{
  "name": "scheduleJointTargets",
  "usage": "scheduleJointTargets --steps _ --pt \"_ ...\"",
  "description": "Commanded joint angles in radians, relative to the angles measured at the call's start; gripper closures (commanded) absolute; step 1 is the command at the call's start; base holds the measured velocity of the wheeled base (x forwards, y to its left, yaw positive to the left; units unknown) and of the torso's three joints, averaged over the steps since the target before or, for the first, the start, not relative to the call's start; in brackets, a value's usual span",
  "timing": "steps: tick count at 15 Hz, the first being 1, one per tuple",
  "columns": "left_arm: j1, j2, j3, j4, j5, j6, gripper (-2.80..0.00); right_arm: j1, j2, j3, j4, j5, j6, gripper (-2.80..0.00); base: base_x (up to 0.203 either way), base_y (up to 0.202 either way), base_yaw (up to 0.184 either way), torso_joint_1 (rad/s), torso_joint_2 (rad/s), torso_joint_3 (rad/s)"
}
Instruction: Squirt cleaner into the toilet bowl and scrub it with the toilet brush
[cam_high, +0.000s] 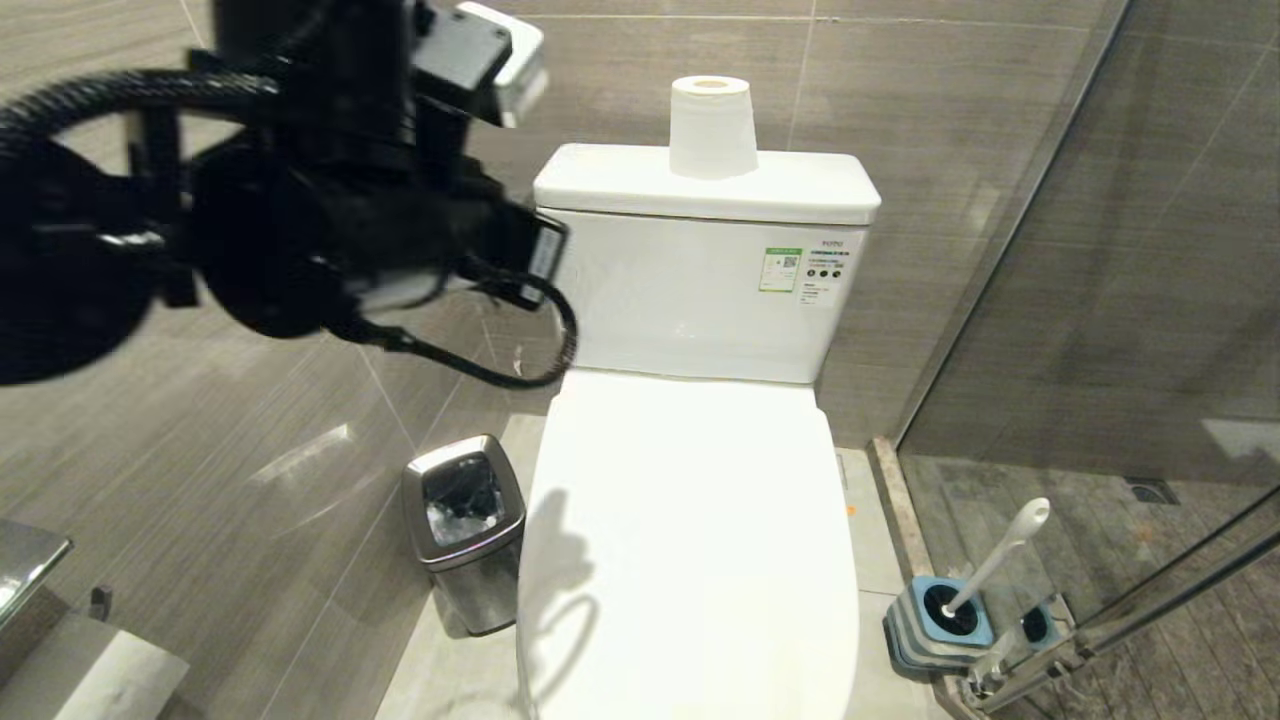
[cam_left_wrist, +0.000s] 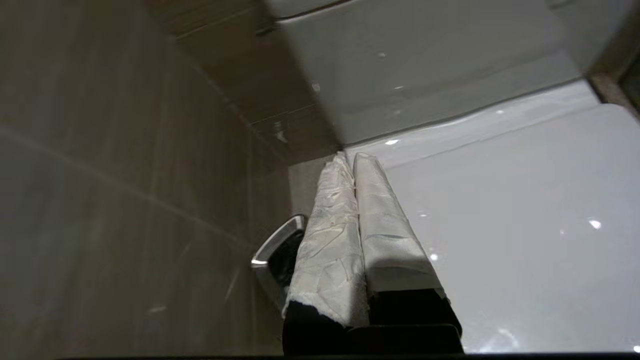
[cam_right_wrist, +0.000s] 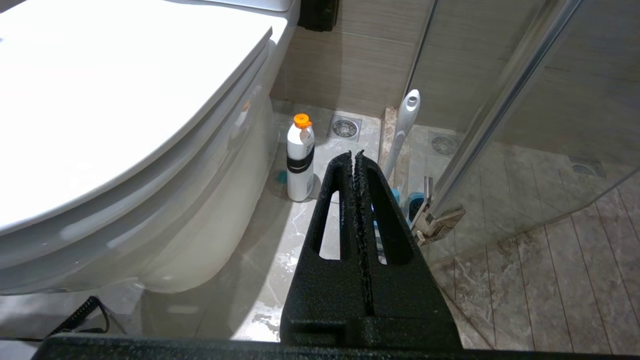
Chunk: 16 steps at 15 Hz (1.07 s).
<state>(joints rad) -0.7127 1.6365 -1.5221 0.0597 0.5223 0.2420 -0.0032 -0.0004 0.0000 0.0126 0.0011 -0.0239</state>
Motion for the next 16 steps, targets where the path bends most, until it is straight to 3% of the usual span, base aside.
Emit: scheduleJointTargets --steps 1,2,5,7,12,16 --pt "0.148 -0.151 -0.008 0.040 -0.003 0.001 0.00 0.000 0.000 0.000 0.000 0.000 -0.001 0.00 0.000 0.000 0.000 0.000 0.00 0.000" --pt "0.214 -0.192 -0.007 0.051 -0.023 0.002 0.00 0.000 0.000 0.000 0.000 0.000 -0.001 0.00 0.000 0.000 0.000 0.000 0.00 0.000" --pt "0.416 -0.337 0.003 0.098 -0.176 0.019 0.00 0.000 0.000 0.001 0.000 0.000 -0.001 0.00 0.000 0.000 0.000 0.000 0.00 0.000" --pt "0.497 -0.449 0.018 0.156 -0.259 0.018 0.00 0.000 0.000 0.001 0.000 0.000 -0.001 0.00 0.000 0.000 0.000 0.000 0.00 0.000" --pt "0.620 -0.705 0.126 0.216 -0.305 -0.062 0.00 0.000 0.000 0.000 0.000 0.000 -0.001 0.00 0.000 0.000 0.000 0.000 0.00 0.000" --pt "0.643 -0.916 0.310 0.218 -0.307 -0.087 0.00 0.000 0.000 0.000 0.000 0.000 -0.001 0.00 0.000 0.000 0.000 0.000 0.00 0.000"
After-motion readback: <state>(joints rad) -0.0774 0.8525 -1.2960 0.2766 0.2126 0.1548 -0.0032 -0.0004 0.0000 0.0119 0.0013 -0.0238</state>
